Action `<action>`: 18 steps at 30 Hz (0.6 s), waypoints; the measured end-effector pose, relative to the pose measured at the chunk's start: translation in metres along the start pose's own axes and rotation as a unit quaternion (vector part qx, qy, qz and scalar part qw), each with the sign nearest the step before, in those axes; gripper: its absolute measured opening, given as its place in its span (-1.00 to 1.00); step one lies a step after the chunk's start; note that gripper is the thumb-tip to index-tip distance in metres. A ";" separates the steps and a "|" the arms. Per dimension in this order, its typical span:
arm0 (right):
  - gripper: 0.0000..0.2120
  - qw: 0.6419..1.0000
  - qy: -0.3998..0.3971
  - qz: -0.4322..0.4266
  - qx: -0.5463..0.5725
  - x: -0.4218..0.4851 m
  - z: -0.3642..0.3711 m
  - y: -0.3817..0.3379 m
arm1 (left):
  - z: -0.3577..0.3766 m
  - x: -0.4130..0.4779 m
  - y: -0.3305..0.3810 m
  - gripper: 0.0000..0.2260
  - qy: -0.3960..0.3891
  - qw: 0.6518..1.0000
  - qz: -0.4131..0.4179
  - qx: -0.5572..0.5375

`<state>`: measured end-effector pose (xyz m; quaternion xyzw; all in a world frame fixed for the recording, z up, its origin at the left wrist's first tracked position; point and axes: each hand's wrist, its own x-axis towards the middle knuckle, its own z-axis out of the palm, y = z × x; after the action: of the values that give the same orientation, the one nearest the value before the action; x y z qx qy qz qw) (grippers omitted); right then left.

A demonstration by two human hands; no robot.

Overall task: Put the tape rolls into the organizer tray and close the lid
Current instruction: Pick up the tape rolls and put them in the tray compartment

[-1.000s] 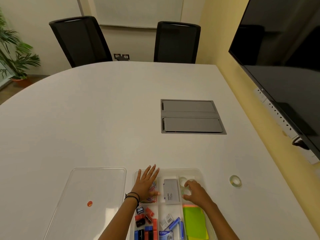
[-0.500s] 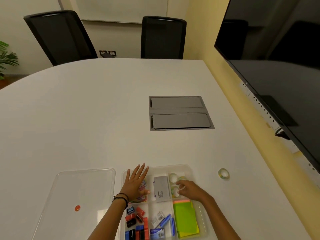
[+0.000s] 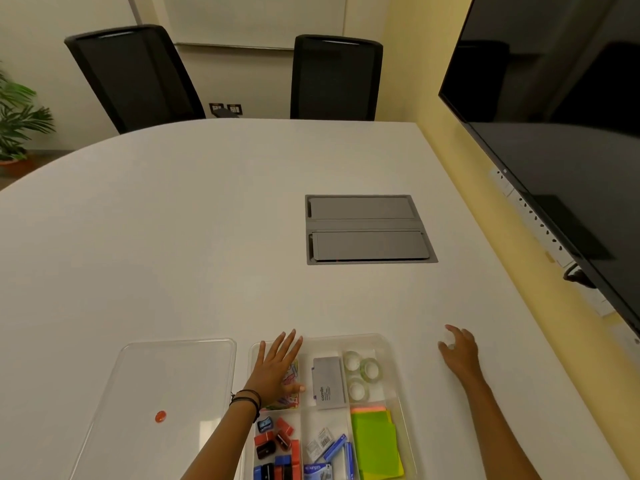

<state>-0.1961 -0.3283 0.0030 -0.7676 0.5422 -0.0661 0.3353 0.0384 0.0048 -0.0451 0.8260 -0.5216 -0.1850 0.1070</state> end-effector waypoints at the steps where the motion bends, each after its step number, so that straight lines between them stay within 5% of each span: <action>1: -0.51 1.000 0.001 0.014 -0.016 0.002 0.000 0.006 | 0.000 0.000 0.000 -0.15 -0.002 1.000 0.000 -0.001; 7: -0.30 0.992 -0.075 0.038 -0.095 -0.011 0.024 0.045 | 0.003 0.000 -0.001 -0.15 0.001 1.000 0.002 -0.009; 18: -0.65 0.990 -0.016 -0.052 -0.127 -0.055 0.050 0.066 | 0.006 0.001 -0.001 -0.17 0.053 0.998 0.021 -0.023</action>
<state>-0.2467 -0.2704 -0.0593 -0.8320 0.5002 -0.0024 0.2400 0.0370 0.0044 -0.0510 0.8208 -0.5280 -0.1506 0.1573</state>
